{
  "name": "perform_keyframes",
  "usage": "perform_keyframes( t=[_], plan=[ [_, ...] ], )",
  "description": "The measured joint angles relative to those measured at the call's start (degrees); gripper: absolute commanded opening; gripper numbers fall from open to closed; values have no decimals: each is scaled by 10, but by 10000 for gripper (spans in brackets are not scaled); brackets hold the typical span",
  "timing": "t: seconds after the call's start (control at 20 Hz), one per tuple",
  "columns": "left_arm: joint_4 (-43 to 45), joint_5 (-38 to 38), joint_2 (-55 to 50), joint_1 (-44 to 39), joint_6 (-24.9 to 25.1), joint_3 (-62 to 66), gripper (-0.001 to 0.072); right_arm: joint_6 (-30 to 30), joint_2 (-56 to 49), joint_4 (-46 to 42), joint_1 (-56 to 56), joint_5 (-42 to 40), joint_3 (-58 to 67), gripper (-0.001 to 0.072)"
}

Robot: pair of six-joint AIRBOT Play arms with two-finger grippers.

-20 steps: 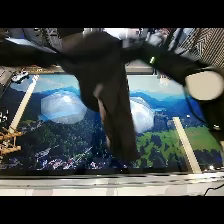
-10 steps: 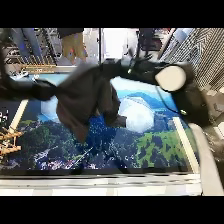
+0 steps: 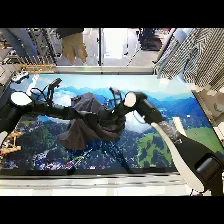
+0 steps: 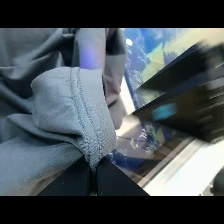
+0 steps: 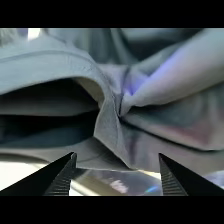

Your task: Fold the clothes and pants, and hang the long-sleeved shirts on hangers.

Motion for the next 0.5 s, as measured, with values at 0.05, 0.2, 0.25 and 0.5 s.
perform_keyframes(
  t=[0.05,0.2,0.25,0.5],
  plan=[
    [-6,-1,-5,0,6,-2,15,8,-2,19,6,-21,-29,583],
    [-16,-5,-11,0,22,-4,16,42,-6,49,17,-93,-91,561],
    [-18,-10,-13,0,26,-4,16,57,-8,48,19,-113,-102,479],
    [-35,-50,-11,3,49,-5,16,136,-7,-51,15,-176,-105,28]
  ],
)
